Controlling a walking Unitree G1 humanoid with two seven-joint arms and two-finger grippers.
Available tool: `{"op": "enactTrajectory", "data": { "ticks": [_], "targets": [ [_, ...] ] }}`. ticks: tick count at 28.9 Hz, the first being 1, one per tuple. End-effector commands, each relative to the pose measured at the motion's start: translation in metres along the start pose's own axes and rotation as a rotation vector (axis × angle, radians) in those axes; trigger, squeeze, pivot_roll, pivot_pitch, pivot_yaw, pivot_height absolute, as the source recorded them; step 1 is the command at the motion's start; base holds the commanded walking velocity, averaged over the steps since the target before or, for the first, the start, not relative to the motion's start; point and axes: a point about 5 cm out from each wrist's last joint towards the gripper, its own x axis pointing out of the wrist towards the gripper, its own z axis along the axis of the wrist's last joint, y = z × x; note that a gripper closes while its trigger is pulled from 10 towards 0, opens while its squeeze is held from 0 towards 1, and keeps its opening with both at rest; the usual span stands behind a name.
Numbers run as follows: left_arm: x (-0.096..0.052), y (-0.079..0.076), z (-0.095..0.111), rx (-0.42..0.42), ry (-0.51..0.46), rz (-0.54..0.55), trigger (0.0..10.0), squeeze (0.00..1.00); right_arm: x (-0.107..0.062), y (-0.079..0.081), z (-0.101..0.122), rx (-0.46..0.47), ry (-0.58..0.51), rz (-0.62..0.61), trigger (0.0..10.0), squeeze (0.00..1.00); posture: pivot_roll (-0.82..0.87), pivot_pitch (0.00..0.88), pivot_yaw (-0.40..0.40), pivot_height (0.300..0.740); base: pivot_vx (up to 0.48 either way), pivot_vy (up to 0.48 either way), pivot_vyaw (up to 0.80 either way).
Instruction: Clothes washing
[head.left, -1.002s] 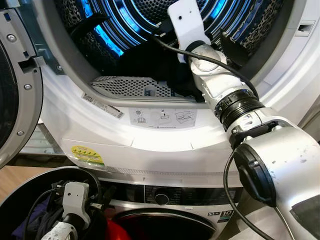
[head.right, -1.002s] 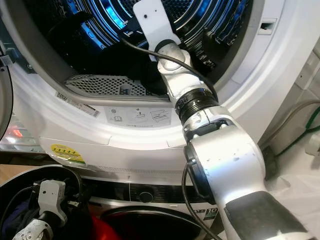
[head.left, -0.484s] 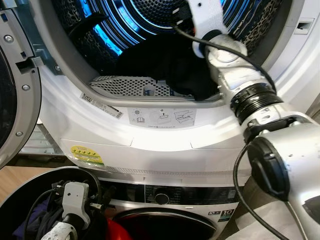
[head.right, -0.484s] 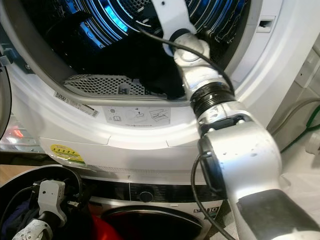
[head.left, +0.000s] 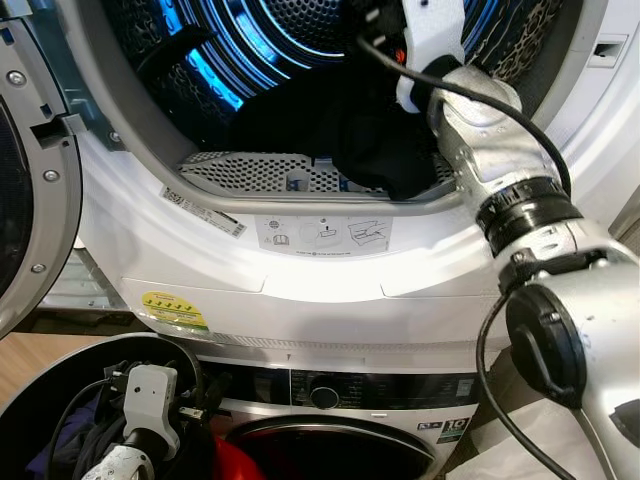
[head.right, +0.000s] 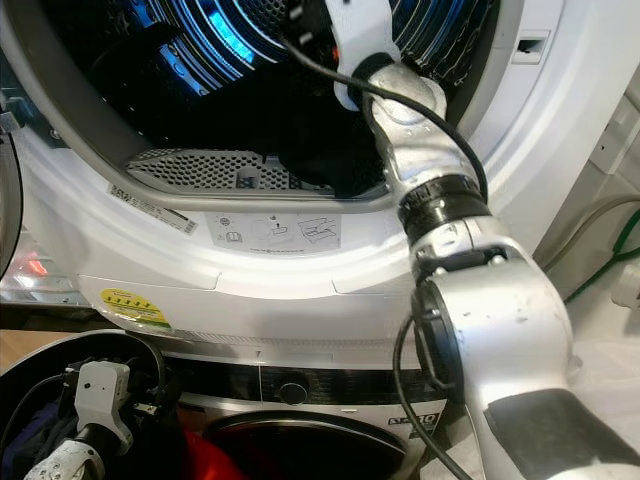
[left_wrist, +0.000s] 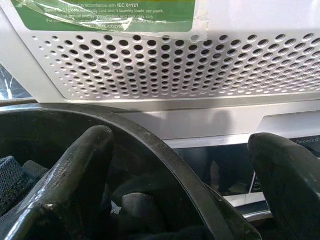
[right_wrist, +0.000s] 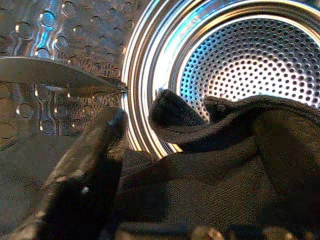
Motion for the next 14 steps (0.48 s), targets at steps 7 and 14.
{"op": "enactTrajectory", "data": {
  "ticks": [7,14],
  "targets": [
    [-0.001,-0.001,-0.002,-0.002,0.02,-0.007,10.0,0.0,-0.012,-0.014,0.0,-0.015,-0.046,-0.005,10.0,1.0,0.05,0.0,0.08,0.74,0.0,0.0,0.0],
    [-0.001,0.0,-0.001,-0.003,0.021,-0.001,10.0,0.0,-0.028,-0.022,0.008,0.012,-0.11,0.043,10.0,0.9,0.04,0.0,0.082,0.74,0.0,0.0,0.0]
  ]
}}
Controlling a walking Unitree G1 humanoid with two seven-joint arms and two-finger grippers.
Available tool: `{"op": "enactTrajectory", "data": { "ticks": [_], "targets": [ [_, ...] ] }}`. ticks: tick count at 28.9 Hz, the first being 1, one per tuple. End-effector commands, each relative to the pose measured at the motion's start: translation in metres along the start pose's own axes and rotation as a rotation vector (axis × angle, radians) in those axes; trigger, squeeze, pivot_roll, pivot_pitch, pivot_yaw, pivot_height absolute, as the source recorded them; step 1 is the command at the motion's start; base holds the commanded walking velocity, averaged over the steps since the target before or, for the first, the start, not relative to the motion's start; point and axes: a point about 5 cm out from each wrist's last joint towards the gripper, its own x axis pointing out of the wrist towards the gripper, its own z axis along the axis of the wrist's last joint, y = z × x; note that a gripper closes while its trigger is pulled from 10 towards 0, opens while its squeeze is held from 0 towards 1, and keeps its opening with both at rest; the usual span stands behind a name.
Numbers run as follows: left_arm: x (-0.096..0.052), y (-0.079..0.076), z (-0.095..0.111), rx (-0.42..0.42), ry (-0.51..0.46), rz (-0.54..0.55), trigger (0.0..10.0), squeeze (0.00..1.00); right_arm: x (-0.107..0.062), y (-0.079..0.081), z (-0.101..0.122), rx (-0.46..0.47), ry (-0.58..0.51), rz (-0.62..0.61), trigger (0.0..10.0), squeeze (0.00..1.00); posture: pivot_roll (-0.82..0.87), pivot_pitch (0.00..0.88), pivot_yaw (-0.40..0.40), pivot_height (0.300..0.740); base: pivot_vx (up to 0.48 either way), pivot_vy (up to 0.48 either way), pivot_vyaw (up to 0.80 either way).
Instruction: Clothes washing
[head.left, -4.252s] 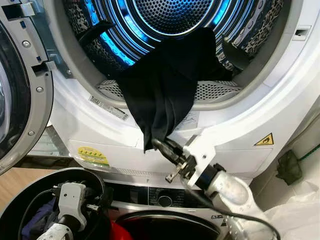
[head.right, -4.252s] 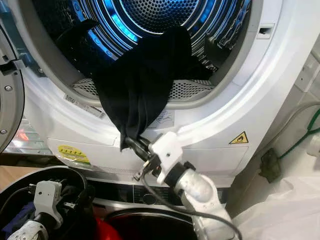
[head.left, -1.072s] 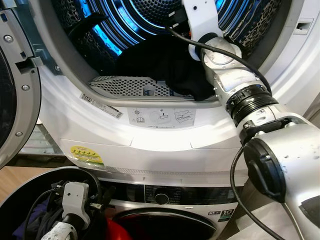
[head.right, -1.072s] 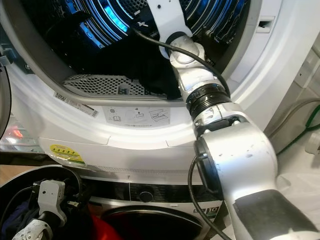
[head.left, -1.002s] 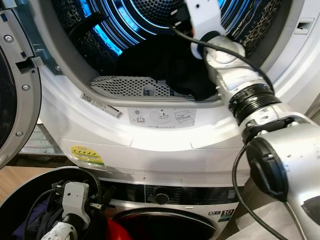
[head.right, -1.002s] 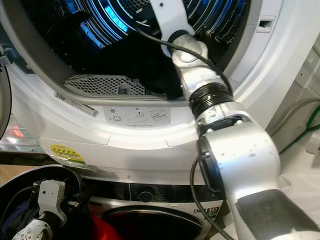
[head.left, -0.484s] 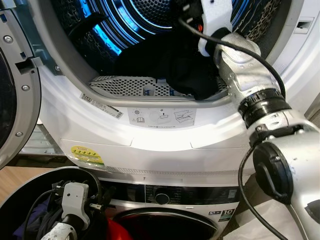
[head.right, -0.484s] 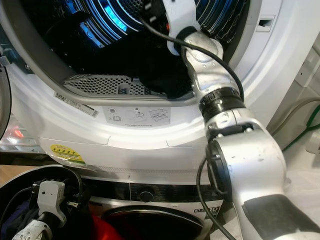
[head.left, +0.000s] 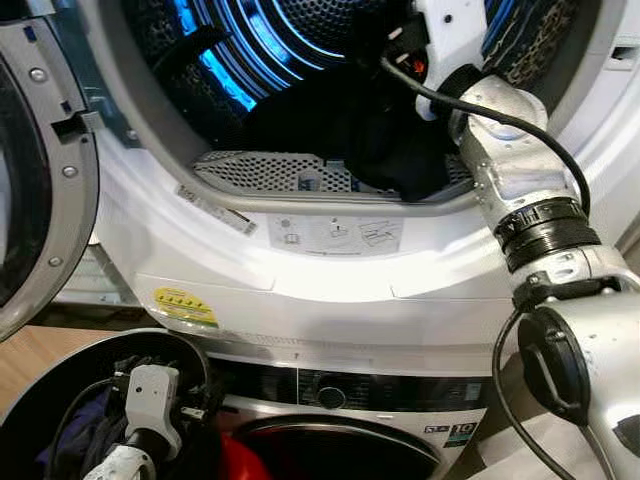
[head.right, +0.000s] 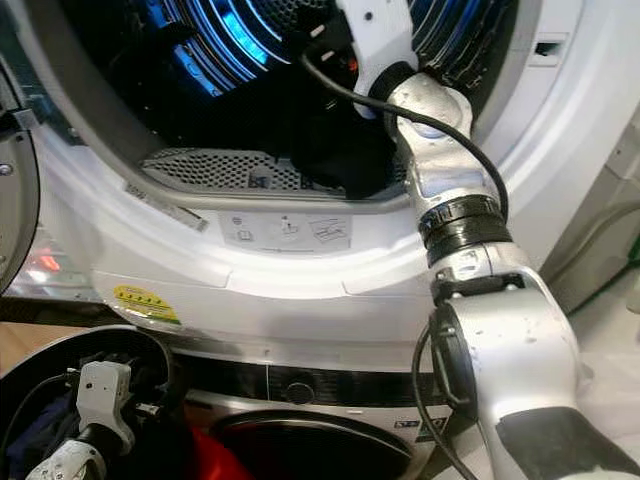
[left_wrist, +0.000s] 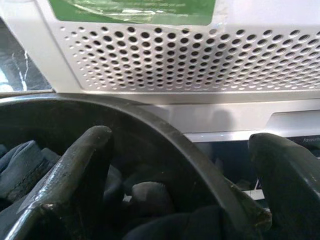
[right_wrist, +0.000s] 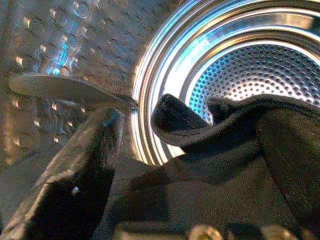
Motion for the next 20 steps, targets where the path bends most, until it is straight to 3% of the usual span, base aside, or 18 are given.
{"op": "enactTrajectory", "data": {
  "ticks": [1,2,3,6,10,13,20],
  "targets": [
    [-0.002,0.002,-0.001,0.006,0.015,0.002,10.0,0.0,-0.009,-0.009,0.007,0.021,-0.032,0.01,10.0,0.9,0.04,0.0,0.082,0.74,0.0,0.0,0.0],
    [-0.002,0.002,-0.001,0.005,0.014,0.002,10.0,0.0,-0.011,-0.009,0.008,0.029,-0.04,0.023,10.0,0.9,0.04,0.0,0.082,0.74,0.0,0.0,0.0],
    [-0.001,0.001,-0.001,0.006,0.015,-0.001,10.0,0.0,-0.012,-0.008,0.009,0.081,-0.061,0.037,10.0,0.0,0.03,0.0,0.084,0.74,0.0,0.0,0.0],
    [0.0,0.0,-0.001,0.005,0.017,-0.01,10.0,0.0,-0.021,0.005,0.015,0.239,-0.129,0.166,10.0,0.0,0.03,0.0,0.086,0.74,0.0,0.0,0.0],
    [0.0,0.0,-0.001,0.004,0.018,-0.008,10.0,0.0,-0.025,0.011,0.014,0.317,-0.135,0.198,10.0,0.0,0.03,0.0,0.086,0.74,0.0,0.0,0.0],
    [-0.001,0.001,-0.001,0.003,0.019,-0.007,10.0,0.0,-0.03,0.015,0.01,0.331,-0.113,0.218,10.0,0.0,0.03,0.0,0.087,0.74,0.0,0.0,0.0],
    [-0.003,0.002,-0.002,0.006,0.022,-0.003,10.0,0.0,-0.052,0.014,-0.015,0.263,0.053,0.194,10.0,0.0,0.03,0.0,0.086,0.74,0.0,0.0,0.0]
  ]
}}
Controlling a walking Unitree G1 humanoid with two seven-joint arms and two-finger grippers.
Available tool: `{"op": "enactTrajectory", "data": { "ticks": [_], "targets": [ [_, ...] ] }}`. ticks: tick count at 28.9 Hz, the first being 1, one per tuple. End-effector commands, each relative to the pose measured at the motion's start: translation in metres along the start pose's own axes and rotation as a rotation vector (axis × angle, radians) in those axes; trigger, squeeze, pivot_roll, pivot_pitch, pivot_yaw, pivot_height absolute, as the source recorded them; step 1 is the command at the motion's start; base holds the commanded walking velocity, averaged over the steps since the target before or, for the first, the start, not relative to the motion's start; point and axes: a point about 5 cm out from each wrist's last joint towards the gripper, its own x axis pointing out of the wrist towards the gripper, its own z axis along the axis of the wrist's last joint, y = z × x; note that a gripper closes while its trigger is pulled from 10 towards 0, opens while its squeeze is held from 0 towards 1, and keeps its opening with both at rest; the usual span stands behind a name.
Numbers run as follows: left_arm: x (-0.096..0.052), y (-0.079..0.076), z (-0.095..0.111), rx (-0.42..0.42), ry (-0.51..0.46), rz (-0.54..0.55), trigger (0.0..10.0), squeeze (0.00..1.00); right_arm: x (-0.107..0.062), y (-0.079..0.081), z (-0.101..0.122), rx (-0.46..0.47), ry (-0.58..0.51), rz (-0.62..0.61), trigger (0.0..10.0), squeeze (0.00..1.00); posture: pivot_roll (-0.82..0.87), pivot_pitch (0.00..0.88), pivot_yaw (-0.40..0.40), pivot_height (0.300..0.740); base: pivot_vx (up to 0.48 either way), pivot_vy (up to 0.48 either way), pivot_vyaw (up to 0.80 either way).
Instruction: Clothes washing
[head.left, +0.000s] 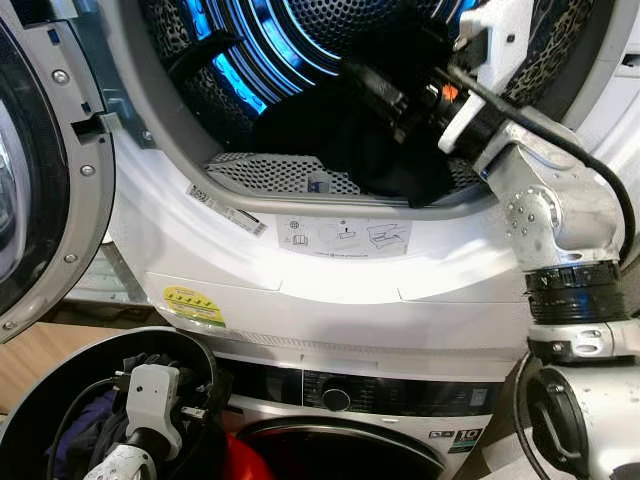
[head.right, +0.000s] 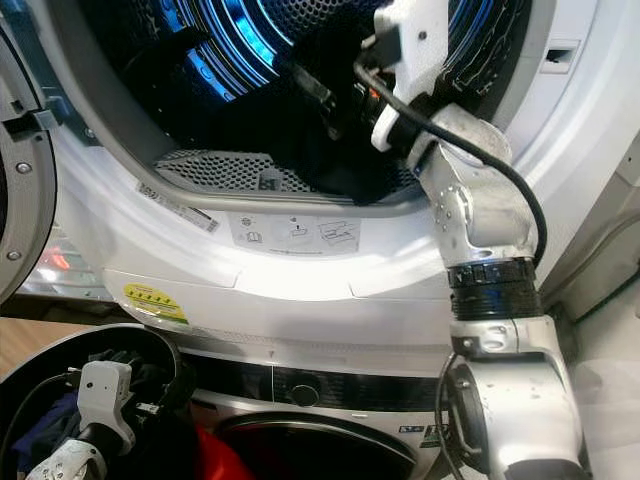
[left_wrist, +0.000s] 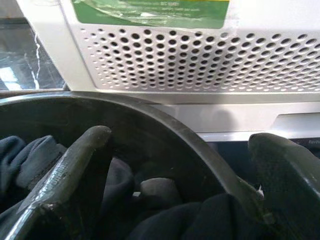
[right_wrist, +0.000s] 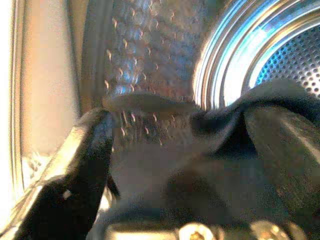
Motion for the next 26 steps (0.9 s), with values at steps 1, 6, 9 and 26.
{"op": "enactTrajectory", "data": {
  "ticks": [1,6,9,26],
  "targets": [
    [-0.003,0.002,-0.002,0.007,0.02,-0.003,10.0,0.0,-0.01,-0.003,-0.01,0.005,0.071,-0.031,10.0,0.0,0.03,0.0,0.086,0.74,0.0,0.0,0.0],
    [-0.005,0.001,-0.003,0.004,0.027,-0.007,10.0,0.0,-0.027,-0.013,-0.005,-0.032,0.098,-0.073,10.0,0.0,0.02,0.0,0.086,0.74,0.0,0.0,0.0],
    [-0.005,0.001,-0.003,0.003,0.027,-0.008,10.0,0.0,-0.036,-0.017,-0.001,-0.049,0.085,-0.076,10.0,0.0,0.02,0.0,0.086,0.74,0.0,0.0,0.0],
    [-0.001,-0.002,-0.002,-0.009,0.017,-0.012,10.0,0.0,-0.049,0.054,0.016,0.173,-0.271,0.332,10.0,0.0,0.01,0.0,0.082,0.74,0.0,0.0,0.0]
  ]
}}
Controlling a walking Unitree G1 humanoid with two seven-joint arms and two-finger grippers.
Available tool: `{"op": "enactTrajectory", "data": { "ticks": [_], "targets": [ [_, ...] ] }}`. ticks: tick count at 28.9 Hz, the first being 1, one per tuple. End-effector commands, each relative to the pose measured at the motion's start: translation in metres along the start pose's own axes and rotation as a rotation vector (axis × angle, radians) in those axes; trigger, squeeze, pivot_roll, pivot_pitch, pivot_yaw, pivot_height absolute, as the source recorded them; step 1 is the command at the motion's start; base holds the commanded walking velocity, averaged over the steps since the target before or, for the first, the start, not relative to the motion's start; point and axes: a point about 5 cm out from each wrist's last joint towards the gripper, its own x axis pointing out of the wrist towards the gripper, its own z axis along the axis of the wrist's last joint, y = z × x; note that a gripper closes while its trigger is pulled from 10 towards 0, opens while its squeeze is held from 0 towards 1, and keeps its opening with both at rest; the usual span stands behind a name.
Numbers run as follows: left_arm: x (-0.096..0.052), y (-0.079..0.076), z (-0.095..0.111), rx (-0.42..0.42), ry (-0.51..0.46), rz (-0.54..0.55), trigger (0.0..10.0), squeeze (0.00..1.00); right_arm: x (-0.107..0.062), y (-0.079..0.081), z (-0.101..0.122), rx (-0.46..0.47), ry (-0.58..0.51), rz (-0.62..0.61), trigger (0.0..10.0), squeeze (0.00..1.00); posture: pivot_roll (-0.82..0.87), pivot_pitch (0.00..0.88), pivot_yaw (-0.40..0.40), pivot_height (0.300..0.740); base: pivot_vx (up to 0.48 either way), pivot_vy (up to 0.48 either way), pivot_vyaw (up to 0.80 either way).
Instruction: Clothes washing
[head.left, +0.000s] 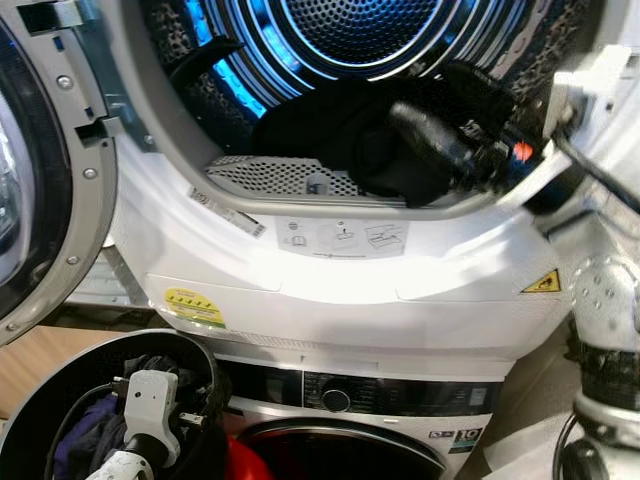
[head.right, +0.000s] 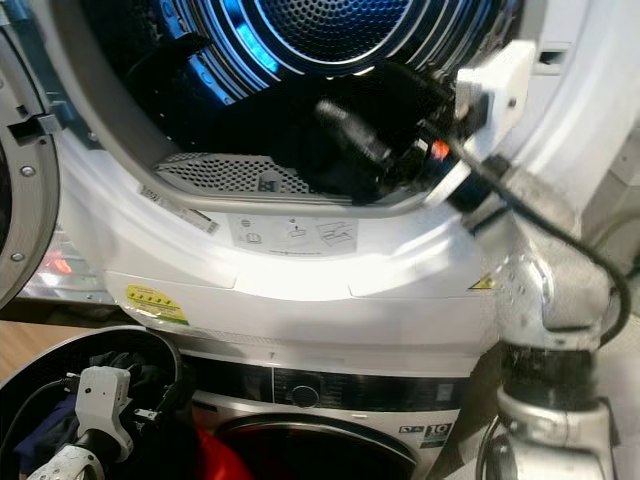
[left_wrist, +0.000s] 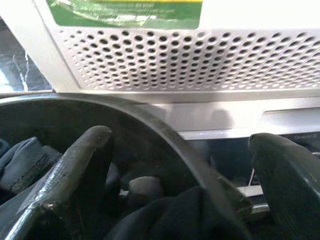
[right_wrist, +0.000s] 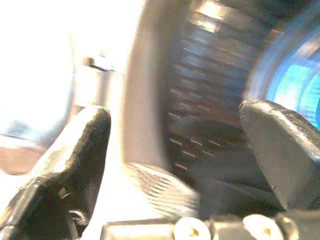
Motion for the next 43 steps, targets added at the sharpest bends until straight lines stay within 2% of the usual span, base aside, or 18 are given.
{"op": "enactTrajectory", "data": {
  "ticks": [1,3,5,7,10,13,18,22,26,27,30,31,32,33,35,39,41,43],
  "targets": [
    [0.002,0.0,0.0,0.002,0.008,-0.007,10.0,0.0,0.009,0.022,0.004,0.043,-0.057,0.127,10.0,0.0,0.01,0.0,0.084,0.74,0.0,0.0,0.0],
    [0.003,-0.001,0.001,0.004,0.008,-0.014,10.0,0.0,0.013,0.048,-0.01,0.104,-0.037,0.246,10.0,0.0,0.01,0.0,0.084,0.74,0.0,0.0,0.0],
    [0.003,0.0,0.001,0.003,0.006,-0.013,10.0,0.0,0.012,0.057,-0.016,0.111,-0.021,0.285,10.0,0.0,0.01,0.0,0.084,0.74,0.0,0.0,0.0],
    [0.002,0.001,0.001,0.002,0.005,-0.008,10.0,0.0,0.01,0.074,-0.034,0.214,0.02,0.327,10.0,0.0,0.02,0.0,0.079,0.74,0.0,0.0,0.0],
    [0.002,0.0,0.001,0.004,0.005,-0.014,10.0,0.0,0.003,0.095,-0.061,0.298,0.106,0.369,10.0,0.0,0.02,0.0,0.078,0.74,0.0,0.0,0.0],
    [0.003,0.0,0.001,0.004,0.003,-0.018,10.0,0.0,-0.001,0.103,-0.069,0.336,0.131,0.383,10.0,0.0,0.02,0.0,0.076,0.74,0.0,0.0,0.0],
    [0.003,-0.001,0.001,0.004,0.004,-0.027,10.0,0.0,-0.021,0.136,-0.085,0.495,0.166,0.493,10.0,0.0,0.02,0.0,0.071,0.74,0.0,0.0,0.0],
    [0.003,-0.001,0.001,0.006,0.004,-0.032,10.0,0.0,-0.03,0.145,-0.096,0.553,0.201,0.518,10.0,0.0,0.02,0.0,0.071,0.74,0.0,0.0,0.0],
    [0.003,-0.001,0.0,0.005,0.004,-0.032,10.0,0.0,-0.049,0.148,-0.129,0.659,0.279,0.435,10.0,0.0,0.03,0.0,0.067,0.74,0.0,0.0,0.0],
    [0.003,-0.001,0.0,0.005,0.005,-0.032,10.0,0.0,-0.058,0.151,-0.147,0.7,0.332,0.39,10.0,0.0,0.03,0.0,0.066,0.74,0.0,0.0,0.0],
    [0.003,-0.001,0.0,0.005,0.005,-0.032,10.0,0.0,-0.067,0.153,-0.163,0.739,0.376,0.332,10.0,0.0,0.03,0.0,0.067,0.74,0.0,0.0,0.0],
    [0.003,-0.001,0.0,0.005,0.006,-0.032,10.0,0.0,-0.078,0.152,-0.186,0.789,0.43,0.217,10.0,0.0,0.03,0.0,0.067,0.74,0.0,0.0,0.0],
    [0.003,-0.001,0.0,0.005,0.006,-0.032,10.0,0.0,-0.078,0.152,-0.186,0.789,0.43,0.217,10.0,0.0,0.03,0.0,0.067,0.74,0.0,0.0,0.0],
    [0.003,-0.002,0.0,0.005,0.006,-0.032,10.0,0.0,-0.088,0.151,-0.202,0.818,0.475,0.134,10.0,0.0,0.03,0.0,0.069,0.74,0.0,0.0,0.0],
    [0.003,-0.001,0.0,0.004,0.006,-0.031,10.0,0.0,-0.102,0.146,-0.225,0.826,0.536,-0.015,10.0,0.0,0.03,0.0,0.068,0.74,0.0,0.0,0.0],
    [0.003,-0.001,0.001,0.006,0.007,-0.031,10.0,0.0,-0.119,0.141,-0.252,0.825,0.639,-0.204,10.0,0.0,0.04,0.0,0.073,0.74,0.0,0.0,0.0],
    [0.004,-0.001,0.001,0.006,0.006,-0.03,10.0,0.0,-0.137,0.138,-0.271,0.792,0.745,-0.365,10.0,0.0,0.04,0.0,0.075,0.74,0.0,0.0,0.0],
    [0.004,0.0,0.001,0.005,0.006,-0.03,10.0,0.0,-0.149,0.139,-0.281,0.779,0.806,-0.457,10.0,0.0,0.04,0.0,0.075,0.74,0.0,0.0,0.0]
  ]
}}
